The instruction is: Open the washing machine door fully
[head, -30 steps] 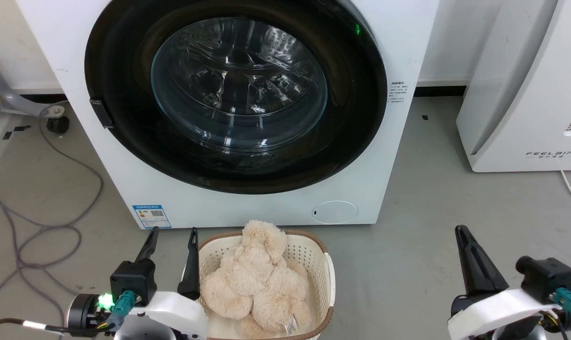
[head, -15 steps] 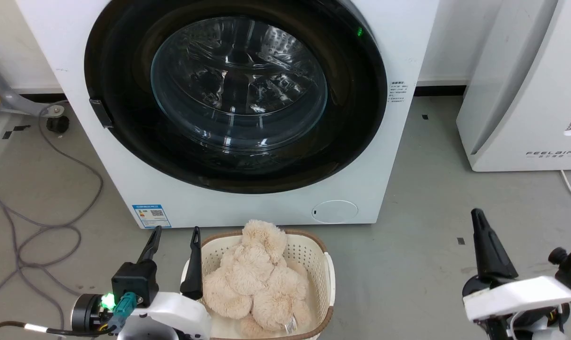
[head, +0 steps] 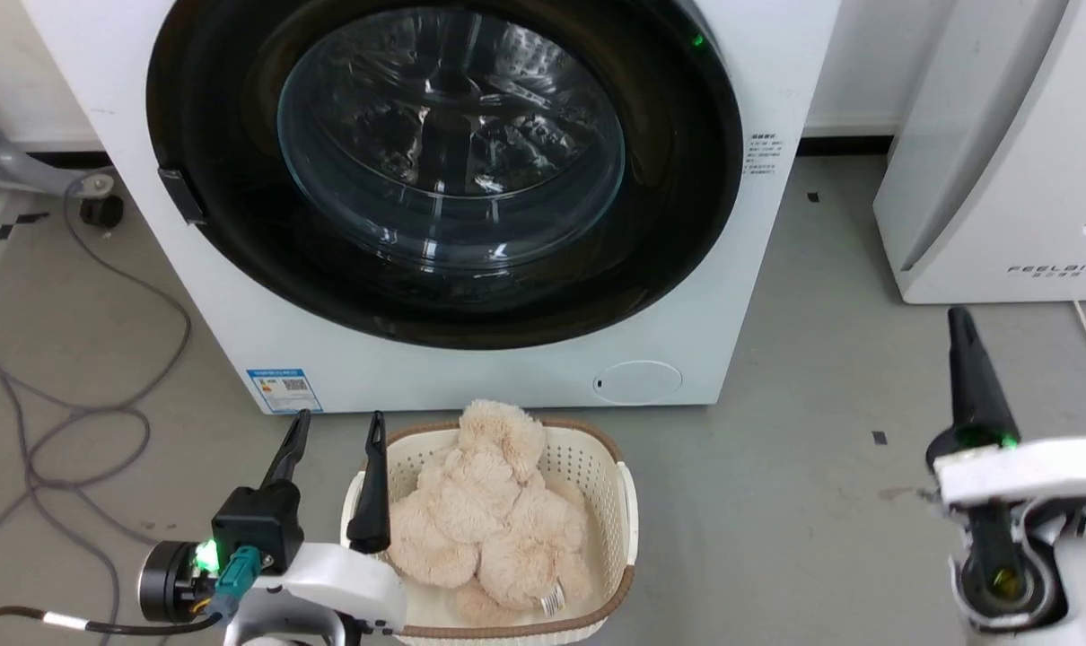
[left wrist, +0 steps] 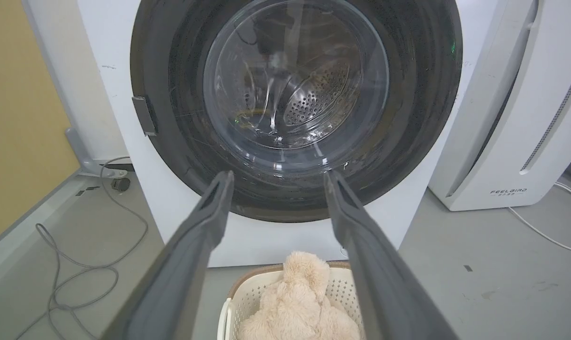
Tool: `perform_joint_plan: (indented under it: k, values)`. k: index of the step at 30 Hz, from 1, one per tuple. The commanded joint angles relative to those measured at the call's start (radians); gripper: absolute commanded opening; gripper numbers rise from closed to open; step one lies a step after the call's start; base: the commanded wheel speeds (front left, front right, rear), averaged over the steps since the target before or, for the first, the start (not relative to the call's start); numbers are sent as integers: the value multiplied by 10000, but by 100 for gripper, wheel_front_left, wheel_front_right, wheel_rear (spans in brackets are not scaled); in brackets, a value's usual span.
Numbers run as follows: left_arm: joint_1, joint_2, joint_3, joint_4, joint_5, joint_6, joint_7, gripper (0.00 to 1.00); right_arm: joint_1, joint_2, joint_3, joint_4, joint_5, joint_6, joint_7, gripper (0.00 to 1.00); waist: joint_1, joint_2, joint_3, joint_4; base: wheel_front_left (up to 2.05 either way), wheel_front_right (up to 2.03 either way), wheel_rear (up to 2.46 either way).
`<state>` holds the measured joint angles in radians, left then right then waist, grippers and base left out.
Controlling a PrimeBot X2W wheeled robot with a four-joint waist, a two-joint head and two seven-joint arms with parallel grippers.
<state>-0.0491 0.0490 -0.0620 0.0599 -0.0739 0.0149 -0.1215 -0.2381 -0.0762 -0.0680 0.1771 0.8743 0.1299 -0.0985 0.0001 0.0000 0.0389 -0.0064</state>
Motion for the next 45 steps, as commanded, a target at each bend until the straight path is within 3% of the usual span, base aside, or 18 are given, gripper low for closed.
perform_joint_plan:
  k: [1, 20, 45]
  values:
    - [-264, 8, -59, -18, -80, 45, -103, 100, -411, -140, -53, 198, 431, 4, -5, 0, -1, 0, 83, 7, 0, 0, 0]
    - [-1113, 9, -315, -327, -152, 92, -499, 100, -4870, -1398, 766, 3398, 2955, 5, 1014, 0, -1, 0, 1276, 140, 0, 0, 0]
    - [-2037, 11, -755, -918, -336, 277, -1002, 100, -10981, -2080, 3684, 7780, 4491, 7, 4060, 0, -1, 0, 2952, 687, 0, 0, 0]
